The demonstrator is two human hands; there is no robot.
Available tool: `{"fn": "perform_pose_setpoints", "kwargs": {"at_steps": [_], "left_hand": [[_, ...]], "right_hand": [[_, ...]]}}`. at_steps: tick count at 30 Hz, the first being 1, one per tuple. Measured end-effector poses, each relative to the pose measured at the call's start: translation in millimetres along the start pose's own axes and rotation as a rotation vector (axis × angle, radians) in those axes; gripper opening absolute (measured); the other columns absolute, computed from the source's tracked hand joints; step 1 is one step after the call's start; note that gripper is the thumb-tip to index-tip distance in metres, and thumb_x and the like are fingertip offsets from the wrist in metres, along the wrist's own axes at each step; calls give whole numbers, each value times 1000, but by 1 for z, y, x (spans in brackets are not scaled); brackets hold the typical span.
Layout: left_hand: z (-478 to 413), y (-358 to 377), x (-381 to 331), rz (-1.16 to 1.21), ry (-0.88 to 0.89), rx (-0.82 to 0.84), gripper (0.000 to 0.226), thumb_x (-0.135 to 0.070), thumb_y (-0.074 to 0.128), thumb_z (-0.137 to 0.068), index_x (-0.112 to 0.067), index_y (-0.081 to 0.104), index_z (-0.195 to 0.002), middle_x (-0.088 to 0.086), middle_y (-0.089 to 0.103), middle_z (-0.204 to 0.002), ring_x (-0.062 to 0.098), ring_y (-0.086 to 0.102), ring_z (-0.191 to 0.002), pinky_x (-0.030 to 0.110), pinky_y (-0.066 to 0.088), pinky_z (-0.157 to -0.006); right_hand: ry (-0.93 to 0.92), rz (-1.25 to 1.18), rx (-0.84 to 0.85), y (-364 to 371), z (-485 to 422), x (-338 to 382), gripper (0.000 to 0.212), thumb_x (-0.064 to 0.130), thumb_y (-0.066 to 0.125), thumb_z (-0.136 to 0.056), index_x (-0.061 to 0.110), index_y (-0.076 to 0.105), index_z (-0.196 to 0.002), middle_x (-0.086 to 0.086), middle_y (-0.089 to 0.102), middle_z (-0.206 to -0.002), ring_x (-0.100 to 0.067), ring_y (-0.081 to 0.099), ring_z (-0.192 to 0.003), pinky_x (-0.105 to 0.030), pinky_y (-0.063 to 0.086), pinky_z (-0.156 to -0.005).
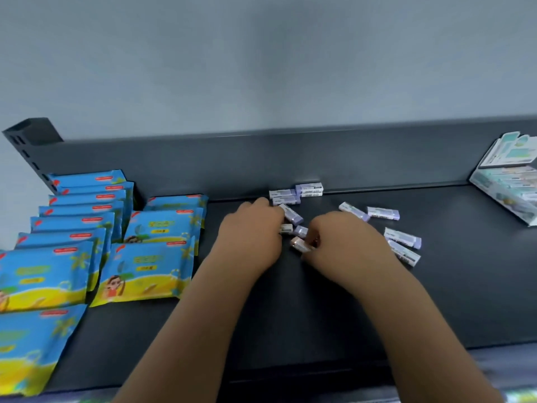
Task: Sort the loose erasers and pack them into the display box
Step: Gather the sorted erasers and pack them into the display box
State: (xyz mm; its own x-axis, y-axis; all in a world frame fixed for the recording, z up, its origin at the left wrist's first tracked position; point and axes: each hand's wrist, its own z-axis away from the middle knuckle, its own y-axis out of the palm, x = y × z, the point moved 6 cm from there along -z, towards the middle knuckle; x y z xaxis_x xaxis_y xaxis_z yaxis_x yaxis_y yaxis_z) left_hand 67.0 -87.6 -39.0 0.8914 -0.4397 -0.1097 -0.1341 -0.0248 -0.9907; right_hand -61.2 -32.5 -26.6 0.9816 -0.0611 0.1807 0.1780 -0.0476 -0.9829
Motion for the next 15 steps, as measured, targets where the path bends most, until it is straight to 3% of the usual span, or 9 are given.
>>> {"fn": "perform_pose_setpoints", "kwargs": {"at_steps": [3,7,12,15], "left_hand": [[-1,-2,1,8,-21,-23,16,-28,55,-93,-26,63,-106,0,56,-108,26,55,-107,43,50,-85],[1,-11,6,27,-35,-24,11,-28,57,-85,-29,63,-94,-5,60,-100,21,59,-98,36,49,-76],[3,-36,-9,61,-17,-74,11,-31,60,-84,-25,66,-91,-5,63,-92,21,62,-90,39,55,-78],[5,-52,-38,64,15,-125,7,-33,61,-85,-28,64,-89,-6,61,-90,18,59,-87,39,53,-75]], "right_hand": [[40,-16,-18,2,3,-6,29,52,64,-86,23,67,-91,6,57,-87,-18,58,-83,-33,52,-68],[62,-31,-48,-3,10,-15,25,51,62,-84,27,68,-89,8,62,-86,-16,61,-80,-30,51,-64],[73,-149,-67,-22,16,-38,11,34,61,-83,30,68,-90,8,68,-85,-12,62,-74,-29,51,-61],[74,-222,-159,-35,17,-64,8,33,64,-80,31,68,-87,15,65,-88,-11,62,-82,-35,56,-70]]}}
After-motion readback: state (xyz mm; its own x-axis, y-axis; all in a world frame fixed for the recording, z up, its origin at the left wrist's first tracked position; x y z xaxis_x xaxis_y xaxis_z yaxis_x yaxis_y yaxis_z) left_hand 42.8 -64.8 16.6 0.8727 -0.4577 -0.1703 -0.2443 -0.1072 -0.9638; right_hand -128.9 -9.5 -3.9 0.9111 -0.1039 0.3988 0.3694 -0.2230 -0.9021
